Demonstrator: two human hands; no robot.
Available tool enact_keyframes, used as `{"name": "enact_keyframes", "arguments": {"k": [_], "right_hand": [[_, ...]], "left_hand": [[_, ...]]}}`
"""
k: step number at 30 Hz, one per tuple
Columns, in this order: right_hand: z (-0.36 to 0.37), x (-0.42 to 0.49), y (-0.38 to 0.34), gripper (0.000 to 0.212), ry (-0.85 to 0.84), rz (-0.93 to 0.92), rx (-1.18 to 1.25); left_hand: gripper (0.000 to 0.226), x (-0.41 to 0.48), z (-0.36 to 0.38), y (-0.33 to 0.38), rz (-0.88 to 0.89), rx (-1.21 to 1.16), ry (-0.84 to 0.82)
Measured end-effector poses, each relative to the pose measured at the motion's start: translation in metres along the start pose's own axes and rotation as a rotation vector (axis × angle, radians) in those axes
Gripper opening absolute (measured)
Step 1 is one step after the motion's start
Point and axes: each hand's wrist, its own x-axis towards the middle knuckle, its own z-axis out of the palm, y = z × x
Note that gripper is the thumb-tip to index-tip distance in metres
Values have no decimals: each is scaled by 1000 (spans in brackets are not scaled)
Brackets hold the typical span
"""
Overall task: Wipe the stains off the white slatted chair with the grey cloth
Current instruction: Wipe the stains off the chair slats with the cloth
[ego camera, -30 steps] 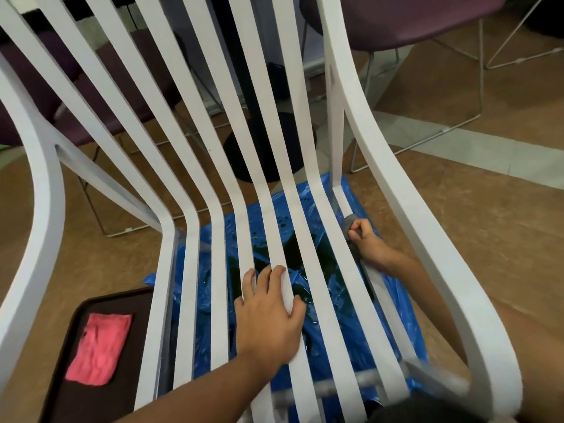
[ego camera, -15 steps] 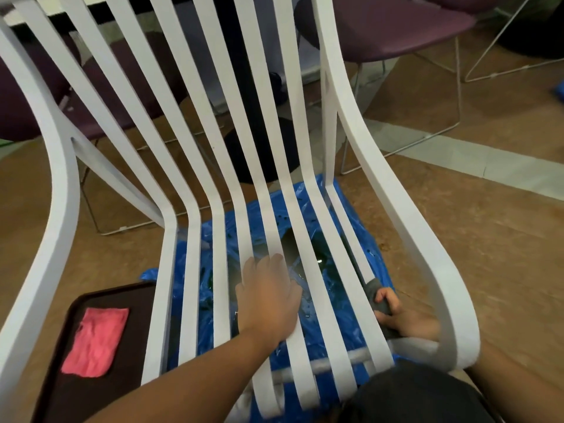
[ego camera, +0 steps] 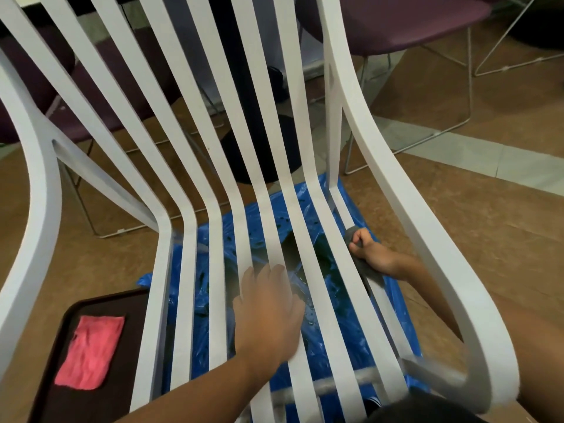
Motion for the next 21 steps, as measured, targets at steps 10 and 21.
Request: {"name": "enact_keyframes", "arguments": {"k": [10, 21], "right_hand": [[-15, 125, -41, 15, 127, 17, -12], [-3, 123, -43, 12, 266, -33, 43]], "left_hand": [[58, 4, -1, 0, -26, -14, -35], [56, 5, -2, 2, -19, 8, -38]]}}
